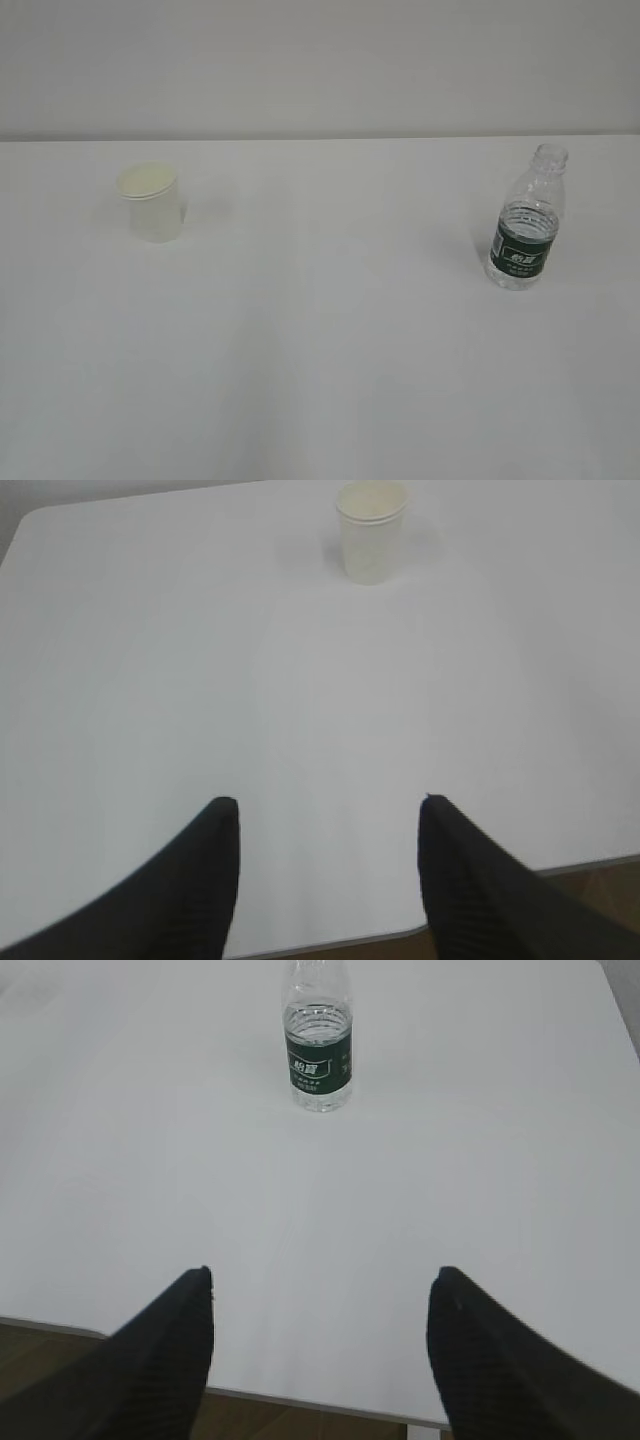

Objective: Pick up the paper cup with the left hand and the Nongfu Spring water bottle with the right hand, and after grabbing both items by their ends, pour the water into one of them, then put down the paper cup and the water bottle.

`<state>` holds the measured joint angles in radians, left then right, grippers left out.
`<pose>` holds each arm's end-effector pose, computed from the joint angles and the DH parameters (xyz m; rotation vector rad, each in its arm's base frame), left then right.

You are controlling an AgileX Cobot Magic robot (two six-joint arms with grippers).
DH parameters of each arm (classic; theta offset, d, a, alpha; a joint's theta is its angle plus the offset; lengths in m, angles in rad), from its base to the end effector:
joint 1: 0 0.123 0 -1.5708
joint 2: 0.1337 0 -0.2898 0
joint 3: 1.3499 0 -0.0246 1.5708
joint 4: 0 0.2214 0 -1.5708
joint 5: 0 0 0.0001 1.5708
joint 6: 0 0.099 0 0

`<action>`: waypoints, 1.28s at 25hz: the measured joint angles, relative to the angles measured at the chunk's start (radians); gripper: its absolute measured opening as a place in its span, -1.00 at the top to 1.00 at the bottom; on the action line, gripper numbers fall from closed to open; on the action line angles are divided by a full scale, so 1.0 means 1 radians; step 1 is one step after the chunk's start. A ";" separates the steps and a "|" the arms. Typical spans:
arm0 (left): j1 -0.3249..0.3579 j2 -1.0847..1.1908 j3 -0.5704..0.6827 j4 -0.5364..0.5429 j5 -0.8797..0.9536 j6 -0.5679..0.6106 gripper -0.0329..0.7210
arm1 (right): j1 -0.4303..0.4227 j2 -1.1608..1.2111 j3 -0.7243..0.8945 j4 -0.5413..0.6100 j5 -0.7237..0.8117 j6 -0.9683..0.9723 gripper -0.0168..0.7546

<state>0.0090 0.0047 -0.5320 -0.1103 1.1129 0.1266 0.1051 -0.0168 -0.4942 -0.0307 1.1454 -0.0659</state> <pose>-0.0336 -0.0101 0.2638 0.1317 2.0603 -0.0488 -0.0338 -0.0063 0.2503 -0.1776 2.1102 -0.0138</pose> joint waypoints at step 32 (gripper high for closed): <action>-0.068 0.504 -0.099 -0.090 -0.691 0.000 -0.62 | 0.000 0.239 -0.045 0.124 -0.575 0.066 -0.34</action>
<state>-0.0594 0.5086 -0.6314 -0.2008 0.4215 0.1266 0.1051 0.2218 -0.5396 0.0937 0.5702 0.0000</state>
